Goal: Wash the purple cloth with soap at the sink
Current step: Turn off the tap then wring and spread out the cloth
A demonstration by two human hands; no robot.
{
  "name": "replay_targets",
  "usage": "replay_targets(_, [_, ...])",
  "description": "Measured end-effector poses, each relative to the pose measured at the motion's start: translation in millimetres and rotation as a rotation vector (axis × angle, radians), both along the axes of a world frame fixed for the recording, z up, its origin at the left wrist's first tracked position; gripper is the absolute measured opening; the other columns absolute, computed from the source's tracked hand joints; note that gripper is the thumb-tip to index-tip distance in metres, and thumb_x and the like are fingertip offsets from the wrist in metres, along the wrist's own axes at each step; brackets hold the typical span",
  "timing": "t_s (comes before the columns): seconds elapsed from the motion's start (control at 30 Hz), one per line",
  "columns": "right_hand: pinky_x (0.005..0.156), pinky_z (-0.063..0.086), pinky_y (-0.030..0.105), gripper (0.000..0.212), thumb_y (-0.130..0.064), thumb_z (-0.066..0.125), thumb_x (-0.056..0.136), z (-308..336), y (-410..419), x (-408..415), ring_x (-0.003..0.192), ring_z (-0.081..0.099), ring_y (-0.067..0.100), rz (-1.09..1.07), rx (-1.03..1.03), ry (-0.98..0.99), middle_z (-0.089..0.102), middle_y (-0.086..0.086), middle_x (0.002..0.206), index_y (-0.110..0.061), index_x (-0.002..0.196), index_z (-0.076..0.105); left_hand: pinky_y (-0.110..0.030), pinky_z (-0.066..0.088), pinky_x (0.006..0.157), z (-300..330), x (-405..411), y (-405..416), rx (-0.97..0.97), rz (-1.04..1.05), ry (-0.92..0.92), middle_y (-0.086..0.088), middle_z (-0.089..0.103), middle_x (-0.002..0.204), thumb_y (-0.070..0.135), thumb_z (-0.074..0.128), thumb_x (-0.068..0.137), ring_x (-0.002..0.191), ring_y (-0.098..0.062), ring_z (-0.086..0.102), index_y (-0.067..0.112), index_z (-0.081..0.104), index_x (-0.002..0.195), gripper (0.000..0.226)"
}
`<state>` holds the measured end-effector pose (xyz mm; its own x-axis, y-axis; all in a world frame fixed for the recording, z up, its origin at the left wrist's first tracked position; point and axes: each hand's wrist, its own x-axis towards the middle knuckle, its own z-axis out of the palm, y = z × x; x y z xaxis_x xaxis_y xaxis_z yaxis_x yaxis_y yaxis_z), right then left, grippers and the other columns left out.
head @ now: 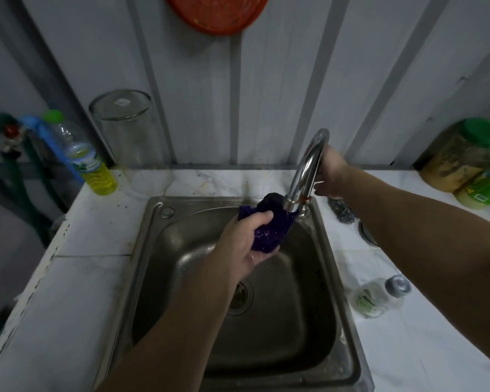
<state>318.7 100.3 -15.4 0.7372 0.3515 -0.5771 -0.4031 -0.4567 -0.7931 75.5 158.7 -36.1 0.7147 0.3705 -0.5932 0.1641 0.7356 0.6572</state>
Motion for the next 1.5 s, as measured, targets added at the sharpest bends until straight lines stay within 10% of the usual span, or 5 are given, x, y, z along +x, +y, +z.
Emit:
replay_targets(0.27, [0.053,0.056,0.041,0.068,-0.062,0.035,0.096,16,-12,-26,0.105,0.052,0.041,-0.117,0.102,0.137,0.048,0.018,0.126,-0.005,0.133,0.044,-0.041,0.059,0.074,1,-10,-6,-0.058,0.030,-0.005,-0.018,0.068,0.125,0.012,0.075,0.085,0.111,-0.037,0.067,0.012,0.058,0.128,0.046])
replay_targets(0.43, [0.062,0.044,0.036,0.023,-0.009,0.036,0.098,24,-27,-71,0.063,0.046,0.022,-0.357,0.102,-0.123,0.050,0.014,0.085,-0.007,0.081,0.052,-0.035,0.059,0.059,5,-21,-13,-0.166,0.077,-0.014,-0.023,0.065,0.127,0.014,0.077,0.080,0.096,-0.034,0.070,0.005,0.058,0.129,0.053])
replay_targets(0.83, [0.105,0.046,0.055,0.069,-0.053,0.083,0.071,-19,-66,-184,0.120,0.062,0.041,0.163,0.770,0.186,0.065,0.023,0.131,-0.016,0.127,0.066,-0.018,0.050,0.047,16,-54,-28,-0.186,-0.320,-0.073,-0.019,0.072,0.088,0.037,0.071,0.083,0.060,-0.017,0.063,0.003,0.070,0.108,0.043])
replay_targets(1.03, [0.098,0.053,0.053,0.009,-0.012,0.077,0.077,-11,-54,-191,0.094,0.069,0.039,0.316,0.723,0.129,0.073,0.020,0.089,-0.013,0.082,0.070,-0.016,0.044,0.045,25,-59,-22,0.023,-0.518,0.065,-0.009,0.063,0.076,0.029,0.074,0.082,0.058,-0.013,0.056,0.005,0.062,0.101,0.033])
replay_targets(1.5, [0.062,0.049,0.023,0.016,-0.007,0.059,0.094,-33,-23,-204,0.063,0.058,0.013,0.205,0.254,-0.261,0.063,0.000,0.070,-0.016,0.088,0.070,-0.029,0.049,0.076,-10,-41,-27,1.122,-0.654,0.419,-0.009,0.075,0.102,0.025,0.074,0.078,0.096,-0.025,0.070,0.015,0.073,0.110,0.033])
